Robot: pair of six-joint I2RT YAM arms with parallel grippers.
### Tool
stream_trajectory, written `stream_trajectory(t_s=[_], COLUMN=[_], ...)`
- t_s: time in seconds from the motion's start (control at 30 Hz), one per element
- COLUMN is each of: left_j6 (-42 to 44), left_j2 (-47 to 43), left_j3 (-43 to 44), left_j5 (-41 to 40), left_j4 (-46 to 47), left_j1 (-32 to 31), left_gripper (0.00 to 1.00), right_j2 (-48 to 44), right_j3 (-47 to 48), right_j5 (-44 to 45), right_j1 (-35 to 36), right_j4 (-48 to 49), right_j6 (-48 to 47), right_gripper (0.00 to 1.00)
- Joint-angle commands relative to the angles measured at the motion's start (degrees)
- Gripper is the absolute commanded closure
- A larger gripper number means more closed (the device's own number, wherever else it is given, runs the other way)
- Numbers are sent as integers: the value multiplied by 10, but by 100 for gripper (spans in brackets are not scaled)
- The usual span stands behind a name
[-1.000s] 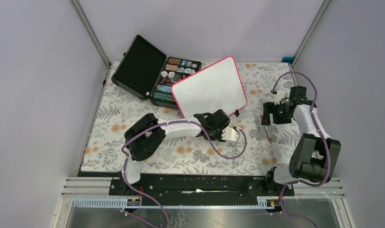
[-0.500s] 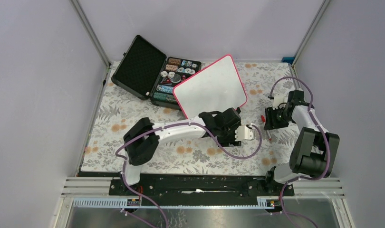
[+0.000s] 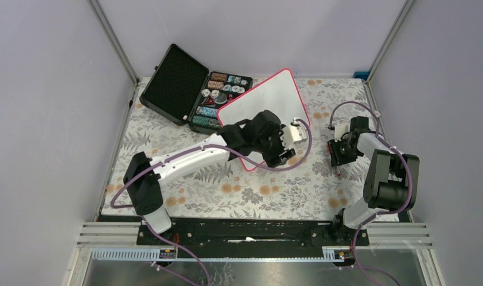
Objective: Write a sentence on the whiteboard
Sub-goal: Open the whiteboard marker at the center of the board.
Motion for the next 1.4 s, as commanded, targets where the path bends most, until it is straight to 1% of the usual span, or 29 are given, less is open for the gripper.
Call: stream_trajectory(t_s=[0.0, 0.07, 0.1, 0.2, 0.23, 0.3, 0.37, 0.5, 0.57, 0.63, 0.7, 0.77, 0.83, 0.93, 0.97, 1.07, 1.2, 1.37], left_j6=[-65, -86, -96, -124, -131, -138, -141, -125, -115, -93, -69, -81, -103, -150, -166, -214, -253, -287], left_j2=[-46, -54, -60, -79, -85, -99, -111, -141, -151, -154, -156, -160, -163, -165, -165, -180, -185, -173], left_j3=[-13, -12, -11, -6, -4, -2, -3, 6, 16, 33, 50, 50, 41, 24, 20, -11, -55, -76], left_j5=[-2, -9, -10, 9, 20, 43, 61, 98, 121, 152, 214, 260, 293, 327, 333, 350, 396, 439], left_j4=[42, 44, 42, 34, 30, 22, 12, -18, -35, -63, -96, -104, -104, -104, -104, -80, -64, -42], left_j1=[32, 44, 49, 71, 79, 99, 119, 150, 167, 179, 200, 223, 239, 243, 244, 245, 246, 246], left_gripper=[40, 35, 31, 17, 13, 10, 8, 7, 2, 1, 1, 1, 2, 7, 9, 11, 13, 19], right_j2=[8, 9, 11, 6, -2, -20, -48, -114, -144, -161, -170, -177, -191, -216, -221, -234, -241, -232], right_j3=[-20, -26, -25, -20, -14, 7, 41, 128, 166, 203, 235, 260, 268, 257, 255, 250, 247, 255], right_j5=[51, 54, 53, 42, 35, 15, -23, -152, -195, -253, -305, -333, -338, -326, -319, -292, -265, -261], right_j1=[26, 31, 32, 32, 32, 32, 32, 46, 78, 105, 134, 173, 217, 284, 302, 352, 402, 427], right_j4=[42, 48, 48, 39, 32, 5, -37, -156, -196, -236, -265, -288, -293, -280, -278, -278, -273, -279], right_j6=[-6, -2, 1, 2, 2, -1, 3, -1, 3, 8, 16, 17, 21, 35, 38, 38, 44, 34], right_gripper=[59, 64, 72, 95, 100, 100, 100, 100, 100, 100, 100, 100, 100, 100, 100, 100, 100, 100])
